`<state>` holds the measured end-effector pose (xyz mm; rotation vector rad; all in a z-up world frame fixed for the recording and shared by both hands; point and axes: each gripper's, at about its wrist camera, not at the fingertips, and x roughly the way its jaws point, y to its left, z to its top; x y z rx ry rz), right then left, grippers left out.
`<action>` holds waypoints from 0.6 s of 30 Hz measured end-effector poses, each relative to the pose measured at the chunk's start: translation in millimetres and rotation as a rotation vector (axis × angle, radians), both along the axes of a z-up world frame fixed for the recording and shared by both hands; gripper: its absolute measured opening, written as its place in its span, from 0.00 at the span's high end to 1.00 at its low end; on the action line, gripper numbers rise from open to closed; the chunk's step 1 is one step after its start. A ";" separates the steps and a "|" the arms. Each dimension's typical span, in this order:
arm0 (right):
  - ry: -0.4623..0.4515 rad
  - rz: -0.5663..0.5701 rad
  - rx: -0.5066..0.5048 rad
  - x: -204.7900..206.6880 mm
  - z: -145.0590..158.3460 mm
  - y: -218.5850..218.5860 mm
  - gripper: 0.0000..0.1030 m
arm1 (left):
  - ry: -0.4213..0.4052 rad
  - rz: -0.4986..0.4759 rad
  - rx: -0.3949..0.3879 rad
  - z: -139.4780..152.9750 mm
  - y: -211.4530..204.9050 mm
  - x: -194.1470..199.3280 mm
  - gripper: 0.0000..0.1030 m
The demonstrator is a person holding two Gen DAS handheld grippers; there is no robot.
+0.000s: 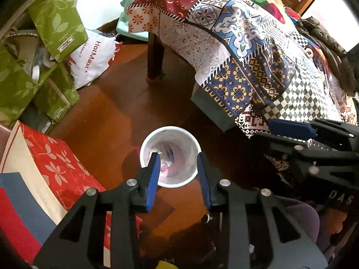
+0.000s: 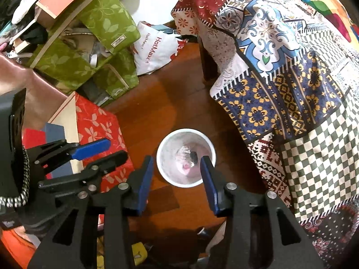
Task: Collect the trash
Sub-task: 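Open both tools to drop the tube and earphones into the bin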
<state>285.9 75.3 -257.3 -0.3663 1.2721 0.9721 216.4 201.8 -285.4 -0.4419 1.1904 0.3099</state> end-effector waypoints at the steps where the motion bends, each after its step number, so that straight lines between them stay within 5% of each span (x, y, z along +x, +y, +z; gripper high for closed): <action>1: -0.009 -0.002 -0.003 0.3 0.8 -1.5 0.62 | -0.002 0.007 0.000 1.5 0.4 -2.8 0.69; 18: -0.145 -0.050 0.117 -26.5 78.6 -76.2 0.62 | -0.163 0.003 0.143 95.7 -52.8 -45.2 0.69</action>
